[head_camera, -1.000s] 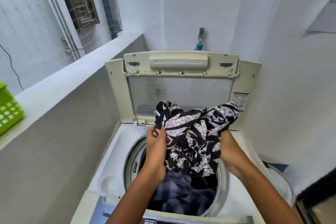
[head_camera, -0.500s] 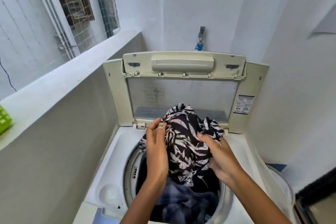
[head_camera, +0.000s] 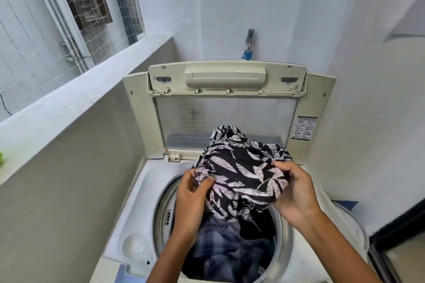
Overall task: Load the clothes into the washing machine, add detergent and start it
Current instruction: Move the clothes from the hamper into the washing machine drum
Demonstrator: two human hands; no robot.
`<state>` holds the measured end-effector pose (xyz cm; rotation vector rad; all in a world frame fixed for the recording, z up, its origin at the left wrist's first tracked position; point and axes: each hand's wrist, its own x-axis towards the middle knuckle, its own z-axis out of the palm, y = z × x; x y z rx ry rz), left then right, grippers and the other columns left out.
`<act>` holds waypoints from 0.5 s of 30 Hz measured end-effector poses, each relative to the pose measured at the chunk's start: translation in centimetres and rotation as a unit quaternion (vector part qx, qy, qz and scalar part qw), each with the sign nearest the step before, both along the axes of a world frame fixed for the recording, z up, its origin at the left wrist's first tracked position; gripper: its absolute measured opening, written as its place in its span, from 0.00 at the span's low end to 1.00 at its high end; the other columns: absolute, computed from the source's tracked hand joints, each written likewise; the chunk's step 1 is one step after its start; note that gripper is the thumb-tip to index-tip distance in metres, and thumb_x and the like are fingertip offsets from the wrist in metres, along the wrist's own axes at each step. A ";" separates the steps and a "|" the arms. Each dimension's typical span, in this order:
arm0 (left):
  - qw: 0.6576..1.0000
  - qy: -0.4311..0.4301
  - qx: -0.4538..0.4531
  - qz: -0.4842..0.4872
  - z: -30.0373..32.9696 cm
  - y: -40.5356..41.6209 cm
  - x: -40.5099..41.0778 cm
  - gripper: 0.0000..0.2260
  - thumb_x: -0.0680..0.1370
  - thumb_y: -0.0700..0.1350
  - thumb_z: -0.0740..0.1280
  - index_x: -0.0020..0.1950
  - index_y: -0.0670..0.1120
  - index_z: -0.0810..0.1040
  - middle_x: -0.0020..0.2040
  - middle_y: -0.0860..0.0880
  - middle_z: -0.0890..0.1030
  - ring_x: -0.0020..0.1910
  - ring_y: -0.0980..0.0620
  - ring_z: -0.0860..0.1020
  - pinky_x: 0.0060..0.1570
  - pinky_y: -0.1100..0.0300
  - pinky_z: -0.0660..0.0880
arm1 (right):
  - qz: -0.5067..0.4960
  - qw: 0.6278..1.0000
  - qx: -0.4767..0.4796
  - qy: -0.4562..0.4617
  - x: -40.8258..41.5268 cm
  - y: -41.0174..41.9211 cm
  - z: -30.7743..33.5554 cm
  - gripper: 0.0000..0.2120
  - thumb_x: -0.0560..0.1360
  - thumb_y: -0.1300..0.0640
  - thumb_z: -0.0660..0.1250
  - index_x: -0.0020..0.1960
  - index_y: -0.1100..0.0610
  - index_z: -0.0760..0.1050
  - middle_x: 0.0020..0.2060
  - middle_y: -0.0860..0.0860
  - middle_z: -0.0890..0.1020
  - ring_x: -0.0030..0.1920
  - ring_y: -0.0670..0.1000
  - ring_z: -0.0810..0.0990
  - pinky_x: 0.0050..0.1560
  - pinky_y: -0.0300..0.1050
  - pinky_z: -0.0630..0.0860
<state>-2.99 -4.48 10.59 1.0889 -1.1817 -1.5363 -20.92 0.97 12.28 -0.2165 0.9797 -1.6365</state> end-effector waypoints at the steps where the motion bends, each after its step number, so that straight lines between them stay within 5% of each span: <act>1: 1.000 0.013 0.006 0.027 0.0 -0.3 0.2 0.07 0.76 0.43 0.67 0.54 0.48 0.77 0.49 0.46 0.85 0.47 0.44 0.84 0.51 0.45 0.79 | -0.001 1.000 -0.008 0.006 -0.2 0.1 0.1 0.40 0.45 0.54 0.78 0.56 0.64 0.77 0.55 0.61 0.82 0.53 0.60 0.81 0.59 0.57 0.75; 6: 0.983 0.132 0.037 0.119 1.1 -2.7 2.4 0.04 0.80 0.43 0.62 0.54 0.49 0.73 0.46 0.49 0.85 0.41 0.51 0.83 0.42 0.52 0.78 | 0.012 0.999 -0.029 0.031 -1.4 0.8 0.9 0.15 0.60 0.58 0.68 0.45 0.62 0.80 0.45 0.59 0.85 0.40 0.56 0.84 0.45 0.51 0.77; 11: 0.970 0.212 0.042 0.116 2.3 -3.9 3.2 0.04 0.82 0.40 0.58 0.54 0.47 0.71 0.43 0.50 0.84 0.37 0.54 0.83 0.35 0.54 0.80 | 0.048 0.993 -0.038 0.103 -2.1 0.8 0.8 0.45 0.39 0.54 0.80 0.55 0.64 0.77 0.49 0.60 0.83 0.46 0.57 0.83 0.49 0.52 0.80; 15: 0.942 0.318 0.094 0.048 3.9 -4.5 2.8 0.09 0.82 0.41 0.55 0.60 0.42 0.71 0.41 0.46 0.85 0.38 0.53 0.84 0.35 0.55 0.82 | 0.085 0.989 -0.051 0.105 -1.9 0.5 1.1 0.30 0.43 0.59 0.75 0.45 0.62 0.80 0.45 0.60 0.83 0.45 0.58 0.81 0.48 0.51 0.79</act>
